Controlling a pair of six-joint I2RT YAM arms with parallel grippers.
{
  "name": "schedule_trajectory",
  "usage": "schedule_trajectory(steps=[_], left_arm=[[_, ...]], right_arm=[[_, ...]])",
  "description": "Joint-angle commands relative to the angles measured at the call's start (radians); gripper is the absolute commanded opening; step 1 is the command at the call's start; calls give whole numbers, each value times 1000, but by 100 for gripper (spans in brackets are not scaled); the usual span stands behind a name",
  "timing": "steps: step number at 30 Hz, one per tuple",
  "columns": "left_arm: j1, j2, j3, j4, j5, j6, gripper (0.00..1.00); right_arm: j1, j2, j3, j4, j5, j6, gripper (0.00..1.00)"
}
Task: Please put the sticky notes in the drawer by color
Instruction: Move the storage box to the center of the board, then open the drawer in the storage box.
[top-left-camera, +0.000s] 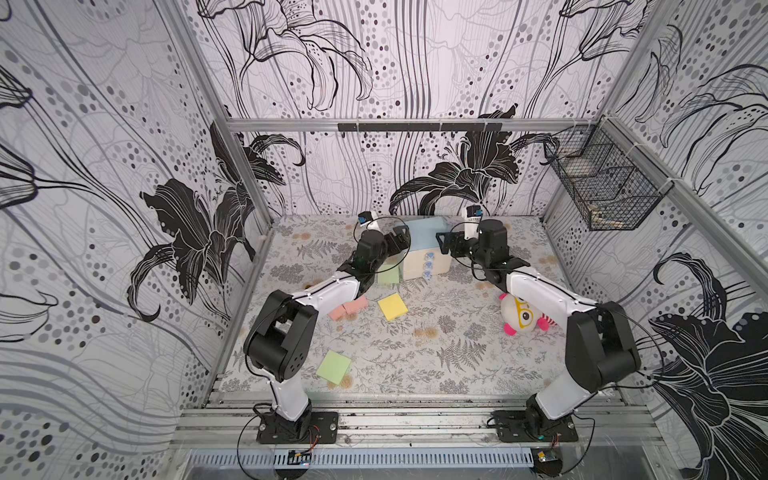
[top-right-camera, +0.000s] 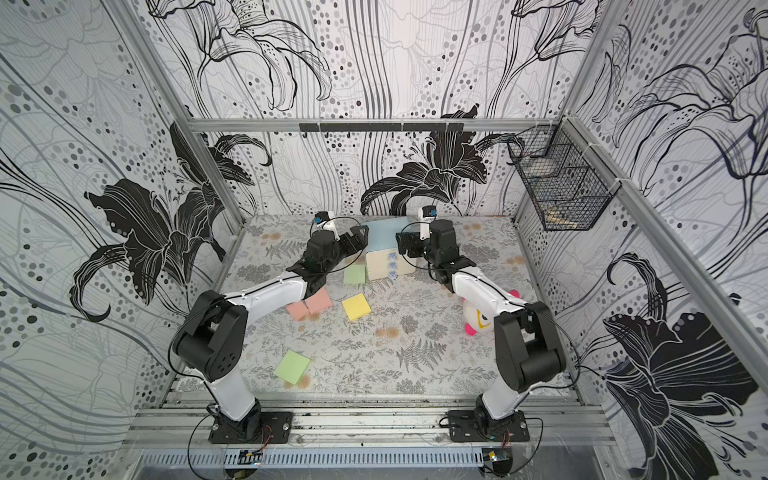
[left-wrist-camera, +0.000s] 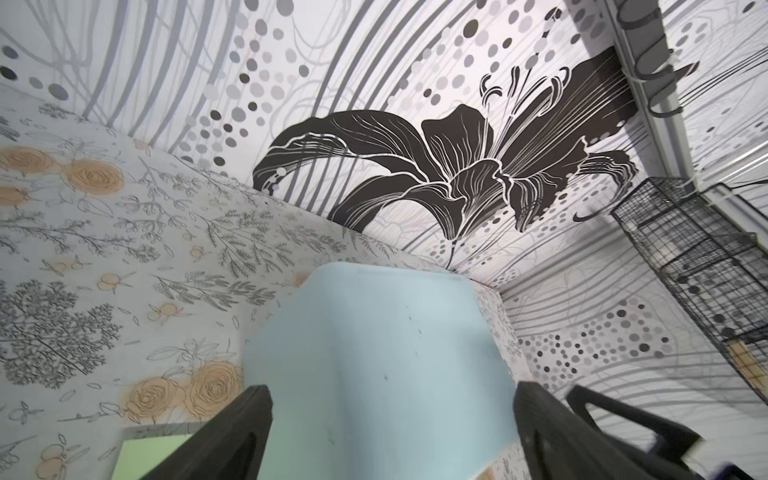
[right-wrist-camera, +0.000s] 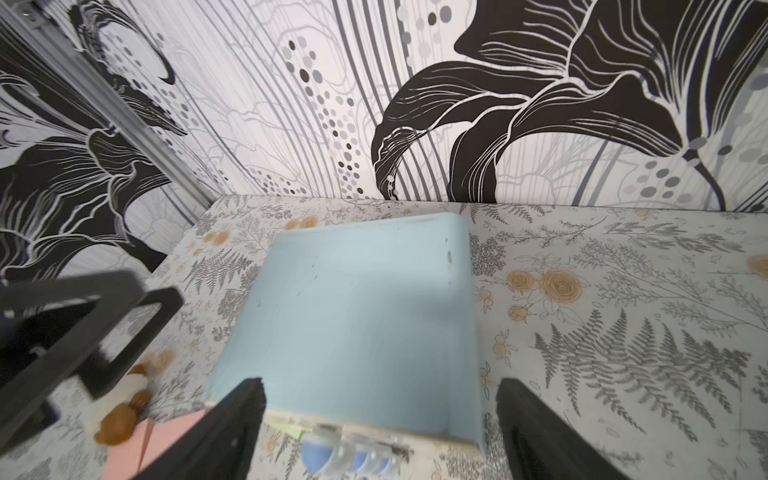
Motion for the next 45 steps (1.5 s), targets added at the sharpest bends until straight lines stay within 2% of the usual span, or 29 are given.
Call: schedule_trajectory(steps=[1,4,6,9,11,13,19,24,32,37,45], left_arm=[[2,61,86,-129,67,-13,92],[5,102,153,-189,102,-7,93],[6,111,157,-189,103,-7,88],[5,135,184,-219,108,-8,75],[6,150,201,-251,111,-4,72],[6,154,196,-255,111,-2,64],[6,154,178,-252,109,-6,59],[6,164,178,-250,112,-5,50],[6,172,182,-257,117,11,48],[6,169,177,-261,116,13,49],[5,163,166,-264,105,13,49]], right_arm=[[4,-54,-110,79,-94,54,90],[4,-74,-180,150,-153,125,85],[4,-58,-195,184,-182,168,79],[4,-10,-189,215,-220,216,75],[4,23,-177,234,-236,244,73],[7,50,-157,237,-246,252,72],[18,134,-88,223,-269,257,69],[20,190,-37,201,-277,258,64],[20,234,9,163,-236,291,54],[20,235,13,141,-205,320,42],[21,203,-28,123,-205,289,33]])
